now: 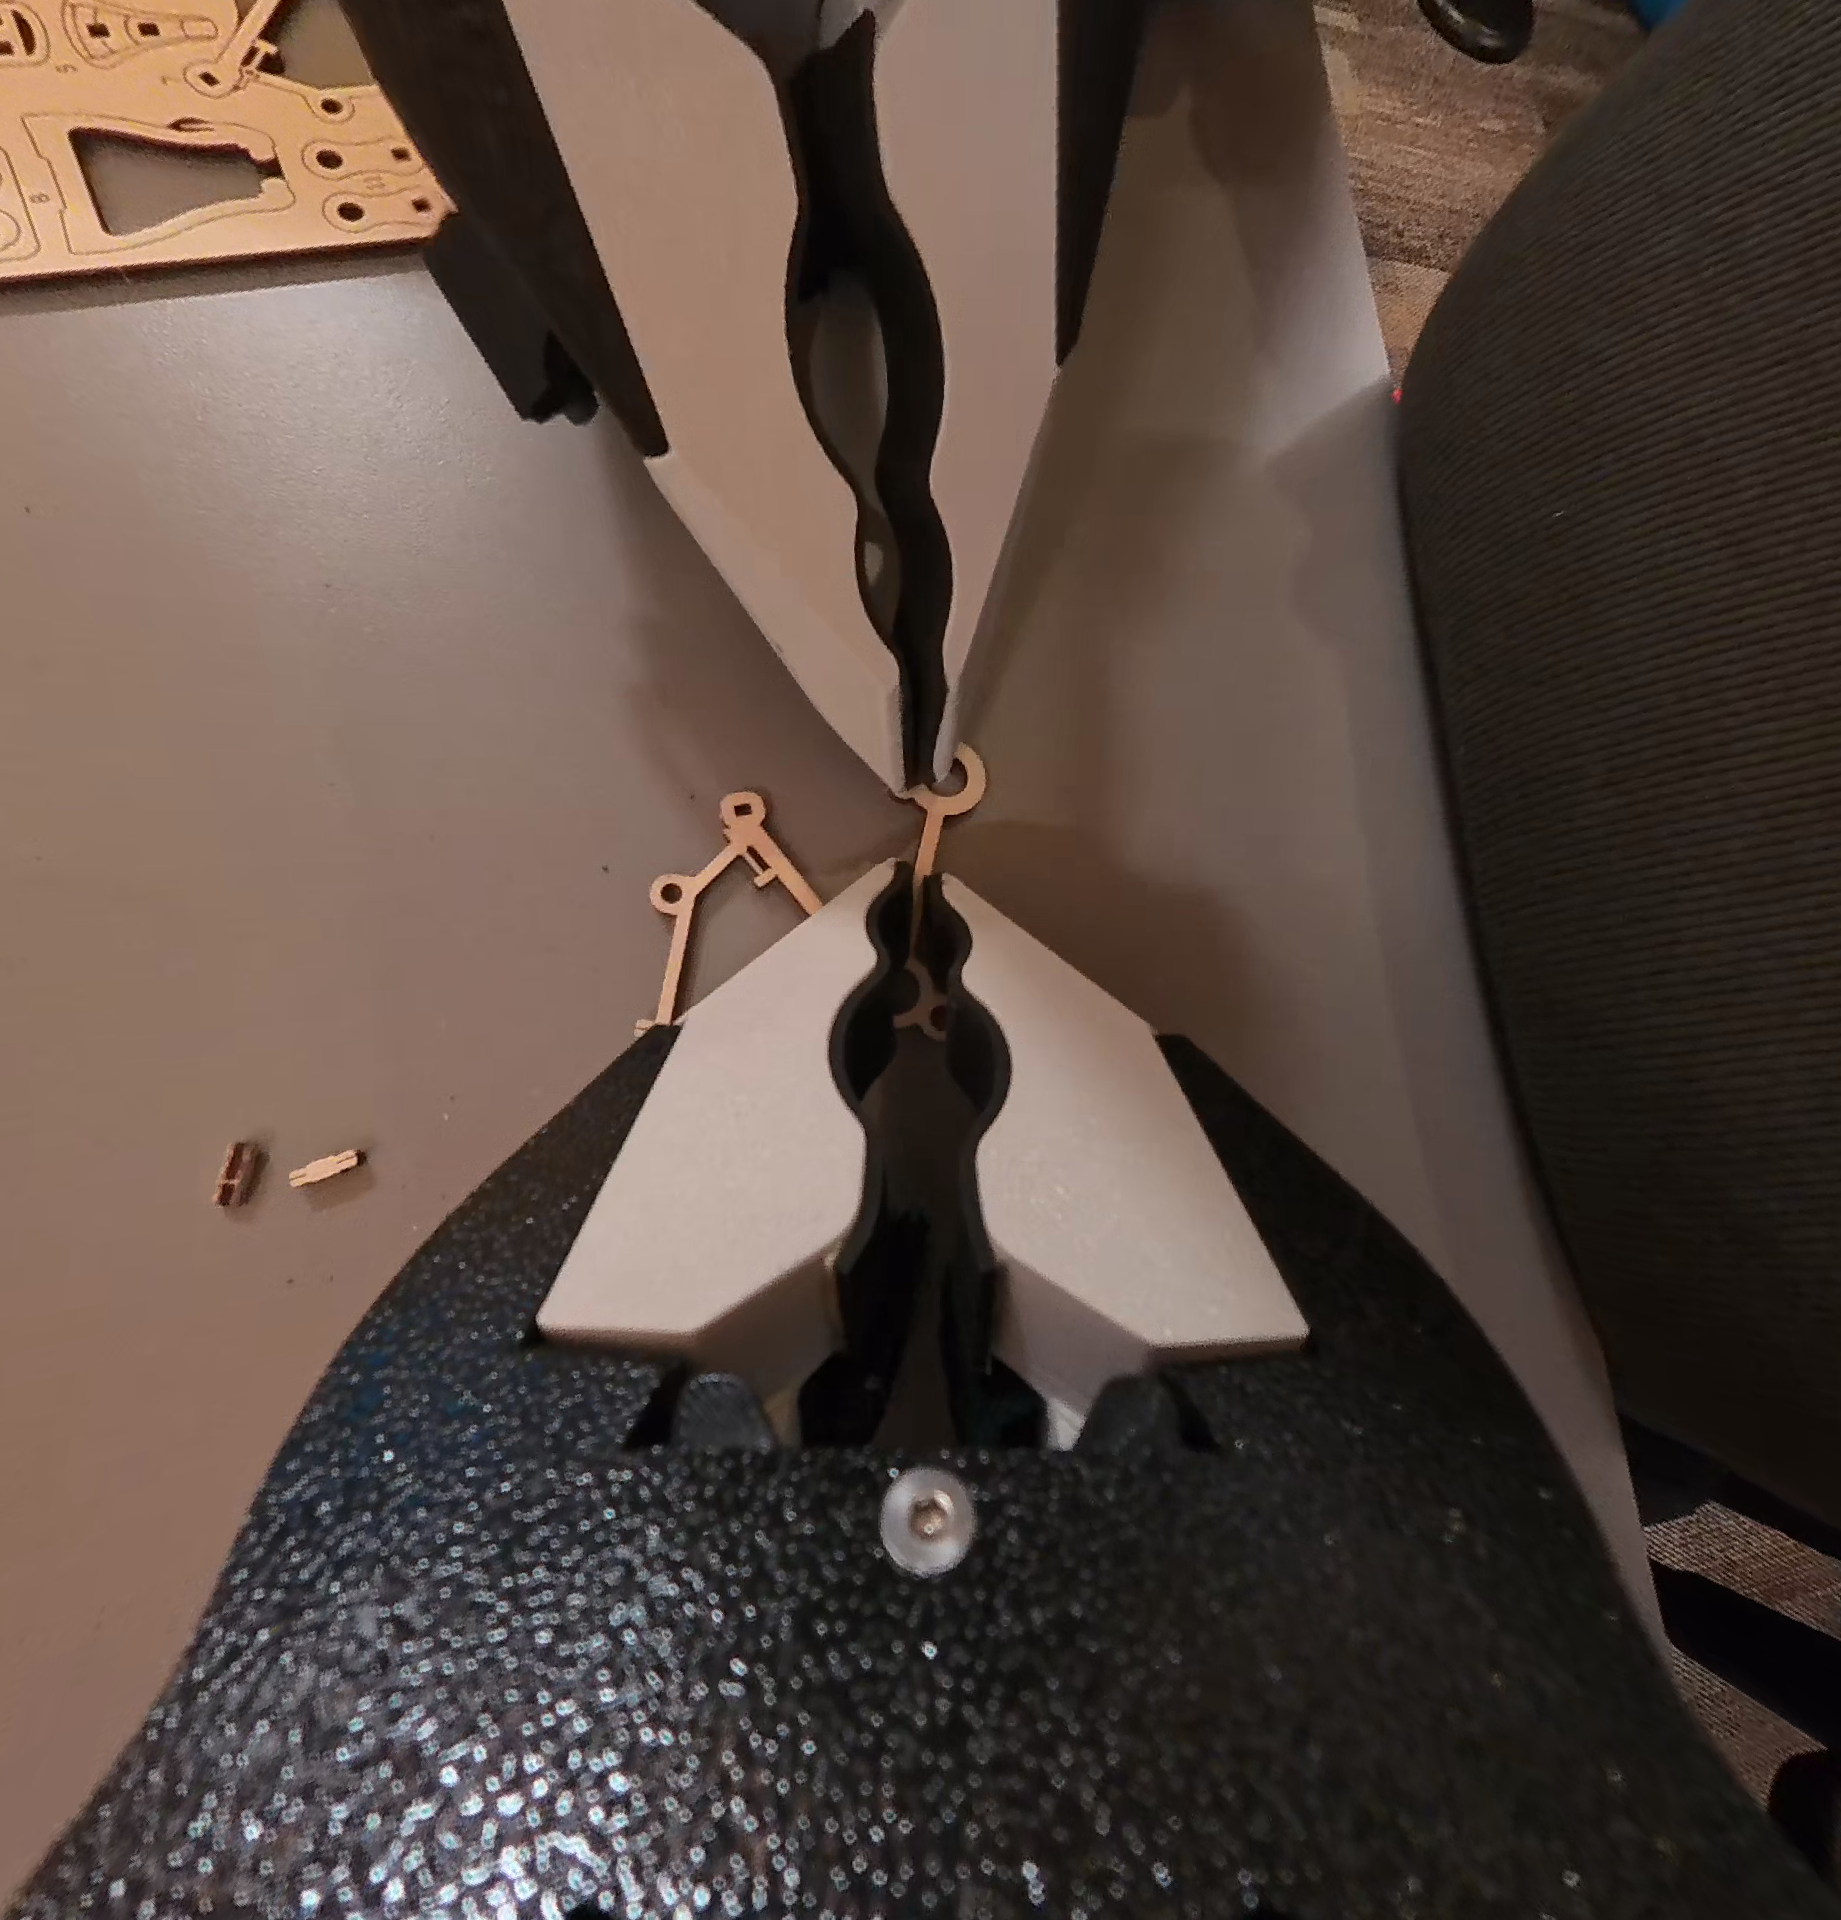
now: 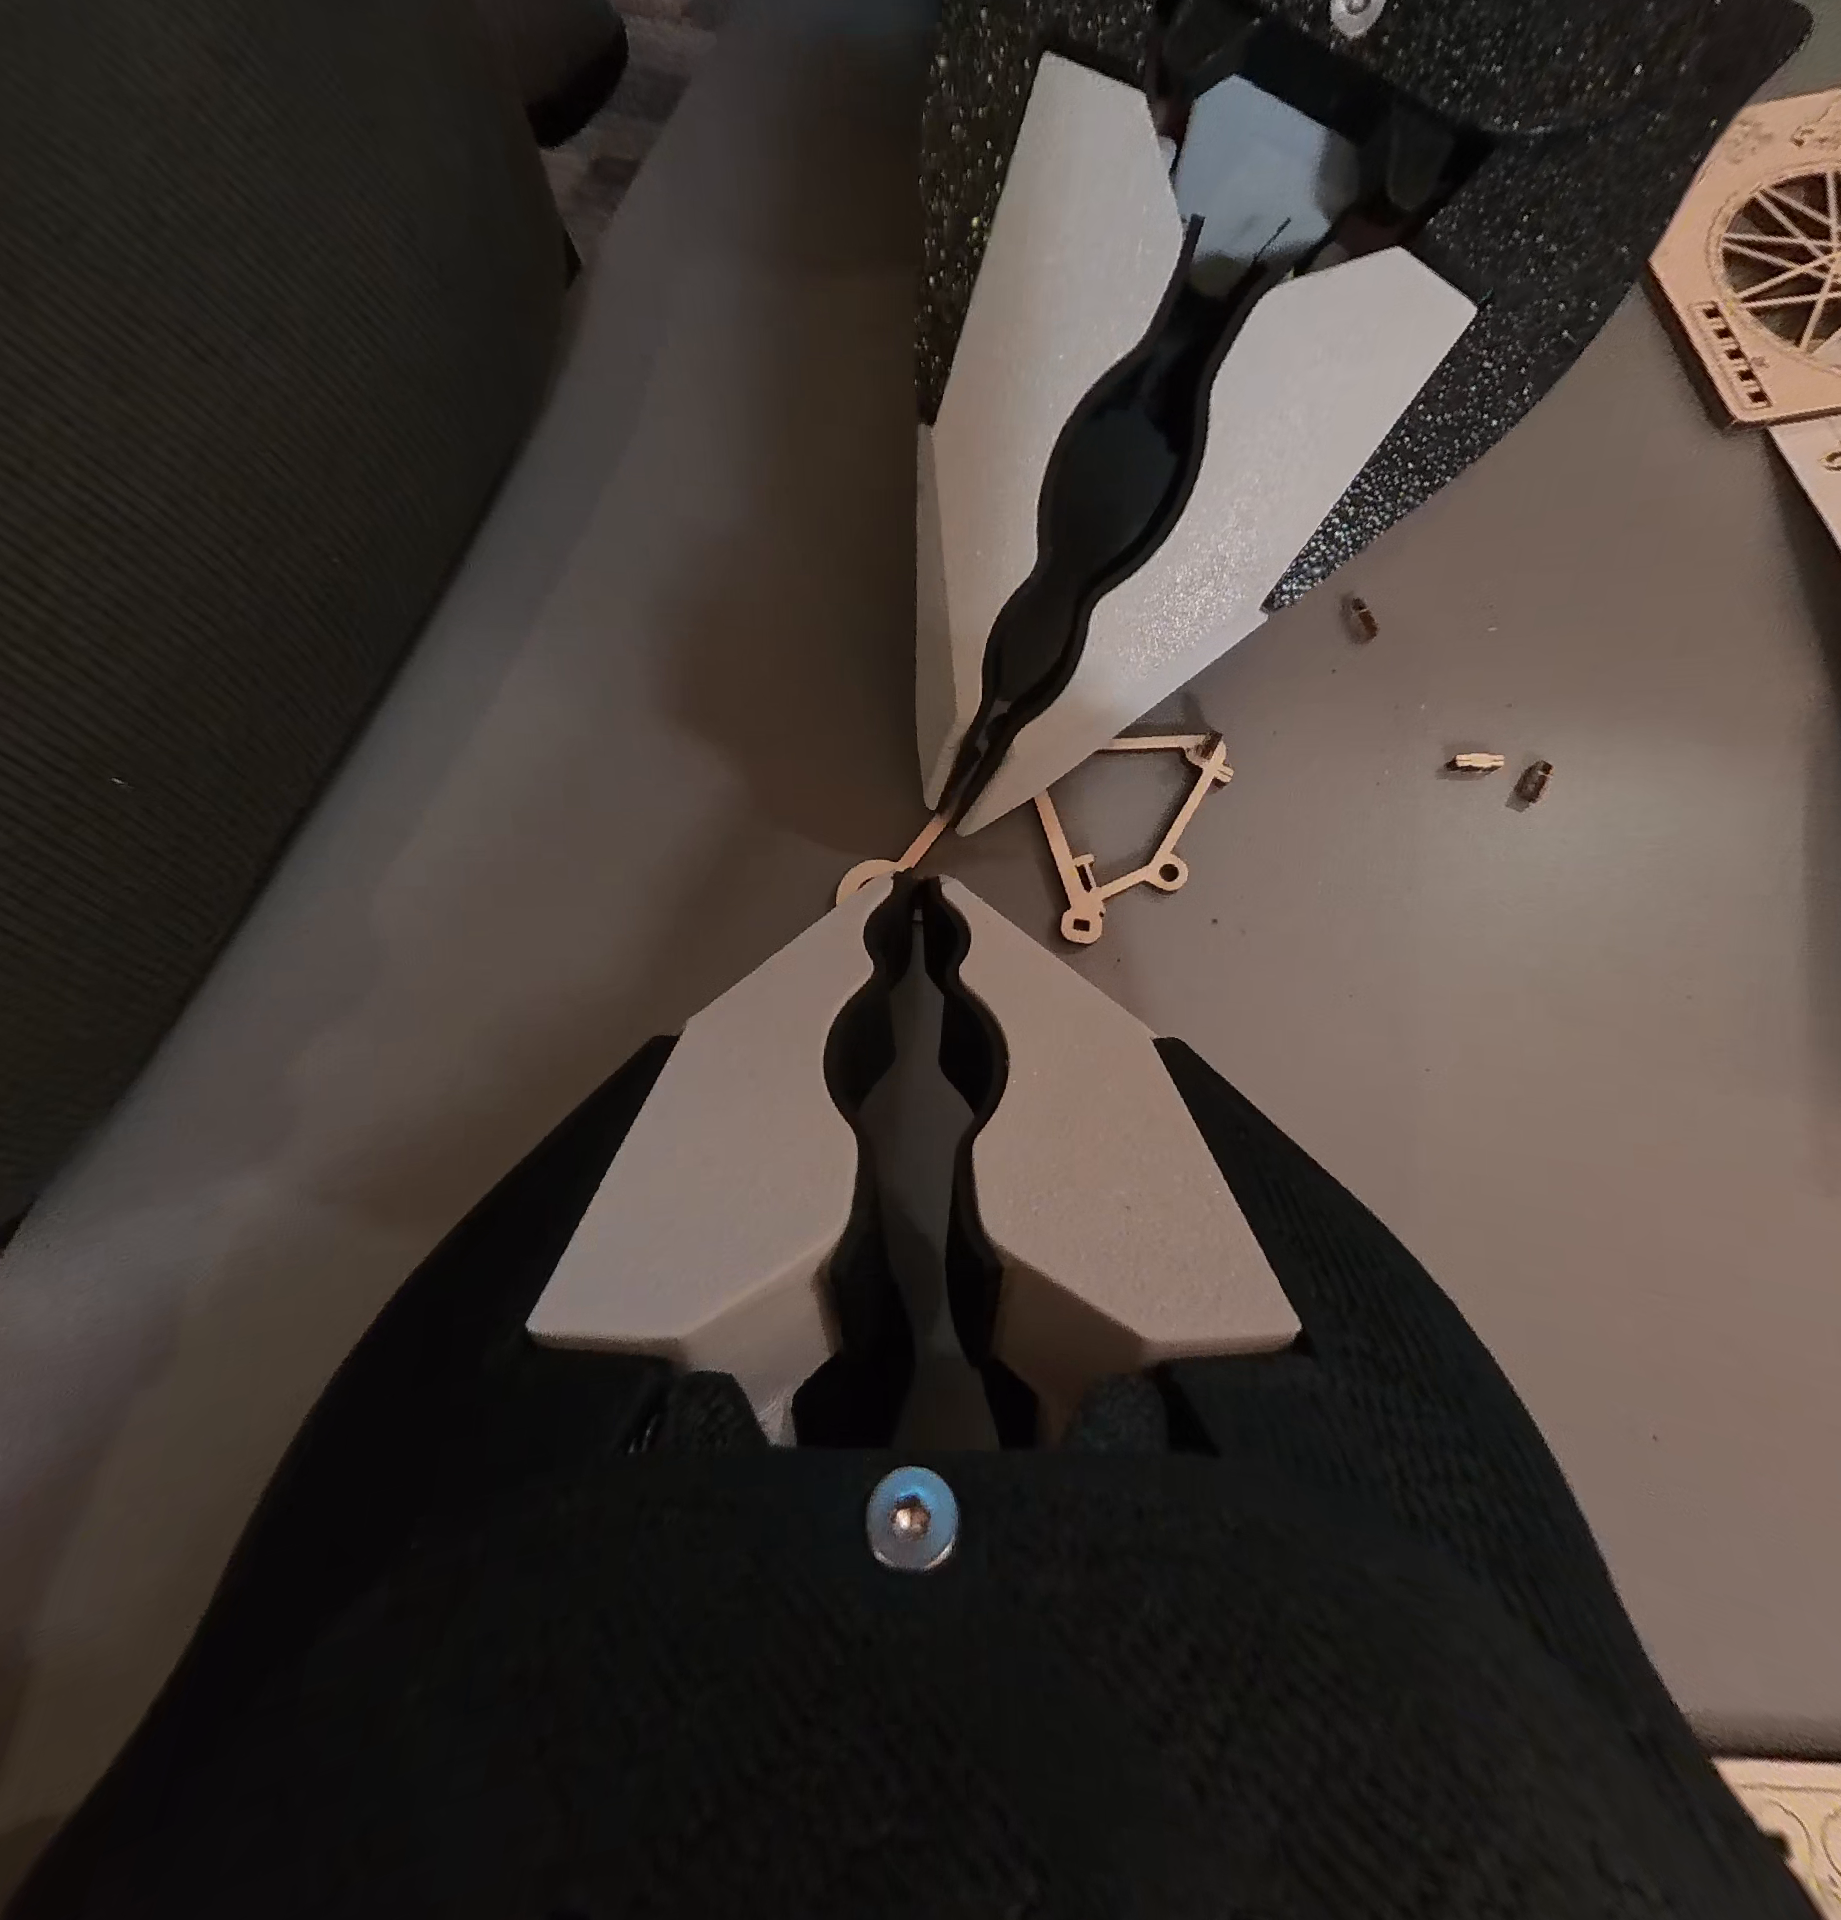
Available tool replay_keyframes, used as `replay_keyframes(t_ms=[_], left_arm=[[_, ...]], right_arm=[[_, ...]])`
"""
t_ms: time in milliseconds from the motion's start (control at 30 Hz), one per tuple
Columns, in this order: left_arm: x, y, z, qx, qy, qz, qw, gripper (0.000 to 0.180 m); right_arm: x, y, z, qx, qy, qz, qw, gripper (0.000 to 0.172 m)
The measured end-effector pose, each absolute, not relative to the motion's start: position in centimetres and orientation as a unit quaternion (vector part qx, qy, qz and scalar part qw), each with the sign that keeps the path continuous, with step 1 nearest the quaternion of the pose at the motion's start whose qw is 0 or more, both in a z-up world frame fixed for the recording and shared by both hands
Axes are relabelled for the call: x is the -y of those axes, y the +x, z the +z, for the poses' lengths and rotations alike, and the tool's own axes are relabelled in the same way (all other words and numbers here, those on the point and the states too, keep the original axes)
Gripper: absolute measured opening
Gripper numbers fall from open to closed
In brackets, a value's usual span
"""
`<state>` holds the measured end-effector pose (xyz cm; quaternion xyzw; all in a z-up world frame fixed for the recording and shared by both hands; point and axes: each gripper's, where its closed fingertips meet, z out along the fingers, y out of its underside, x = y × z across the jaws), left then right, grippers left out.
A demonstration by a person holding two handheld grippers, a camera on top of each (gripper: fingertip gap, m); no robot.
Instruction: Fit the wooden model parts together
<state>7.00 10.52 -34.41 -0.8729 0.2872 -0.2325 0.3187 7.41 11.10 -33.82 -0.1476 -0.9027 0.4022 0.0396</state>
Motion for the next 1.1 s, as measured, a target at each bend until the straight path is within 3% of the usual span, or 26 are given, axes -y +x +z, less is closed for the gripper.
replay_keyframes(t_ms=[767,1100], left_arm=[[-10.59,7.04,-34.43,-0.285,-0.874,-0.229,0.32,0.0],[-10.65,7.07,-34.47,-0.287,-0.873,-0.227,0.322,0.0]], right_arm=[[-11.17,7.63,-33.87,0.897,-0.109,0.418,0.093,0.002],[-11.08,7.51,-33.65,0.888,-0.129,0.435,0.071,0.001]])
